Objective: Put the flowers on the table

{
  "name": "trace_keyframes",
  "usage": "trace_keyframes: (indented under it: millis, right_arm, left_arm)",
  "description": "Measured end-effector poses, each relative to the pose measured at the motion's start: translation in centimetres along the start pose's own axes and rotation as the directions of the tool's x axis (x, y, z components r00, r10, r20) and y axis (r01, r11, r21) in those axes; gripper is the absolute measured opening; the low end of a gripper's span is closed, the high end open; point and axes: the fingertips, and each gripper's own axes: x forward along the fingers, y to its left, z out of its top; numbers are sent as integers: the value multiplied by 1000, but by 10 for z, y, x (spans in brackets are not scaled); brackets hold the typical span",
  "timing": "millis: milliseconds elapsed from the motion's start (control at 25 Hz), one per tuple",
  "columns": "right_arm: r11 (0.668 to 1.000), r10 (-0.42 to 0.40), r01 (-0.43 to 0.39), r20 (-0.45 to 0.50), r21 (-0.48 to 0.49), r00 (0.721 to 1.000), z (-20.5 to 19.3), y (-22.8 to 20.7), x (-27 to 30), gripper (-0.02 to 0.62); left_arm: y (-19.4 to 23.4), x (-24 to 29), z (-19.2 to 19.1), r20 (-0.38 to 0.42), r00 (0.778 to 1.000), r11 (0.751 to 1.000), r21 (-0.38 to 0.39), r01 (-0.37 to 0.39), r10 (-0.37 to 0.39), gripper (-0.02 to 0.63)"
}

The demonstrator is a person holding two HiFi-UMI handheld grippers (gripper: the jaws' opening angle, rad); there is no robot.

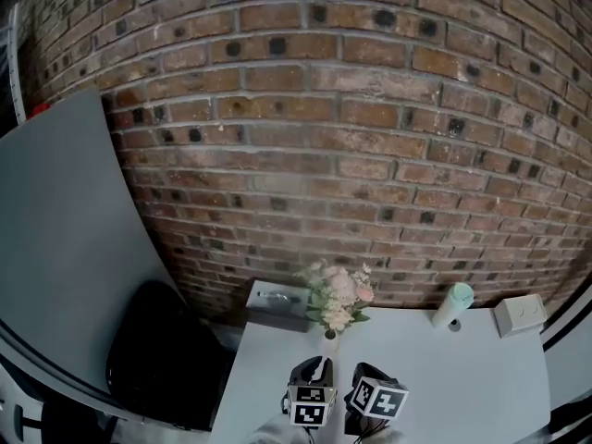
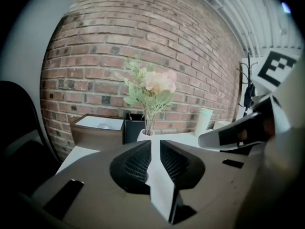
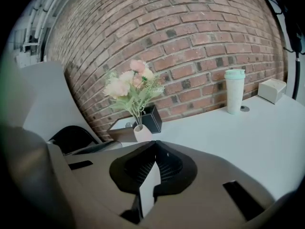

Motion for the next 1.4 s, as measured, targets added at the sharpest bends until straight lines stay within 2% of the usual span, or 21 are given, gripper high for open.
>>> trace_keyframes:
  millis: [240,480,600,720,960,1280,1400]
  right_arm:
    - [999,-9,11,29,-44,1000,-7,19,-44,23]
    - [997,-62,66,106,-30,992,-11,21,-98,23]
    - [995,-97,100,151,-10,984,-13,22,-124,25]
    - [992,-127,125,166,24,978,-31,24,-147,23]
    - [988,-151,148,149,33,977,-57,27,-174,23]
    - [996,-76,82,142,-40,987,-54,31,-189,23]
    - [996,-48,56,115,-67,992,-59,28,-188,24]
  left_arm:
    - [-8,-49,14,18,999,998,49,39,-40,17]
    - [-28,-95,13,-17,990,986,87,139,-138,8]
    - [-36,-118,21,-19,982,979,71,189,-188,8]
    - [-39,-141,20,-22,975,974,49,221,-221,8]
    - [-41,-169,5,-41,978,976,71,207,-204,8]
    - [-55,-179,-19,-75,985,988,-4,153,-153,8]
    - [-63,-179,-22,-75,989,992,7,129,-128,8]
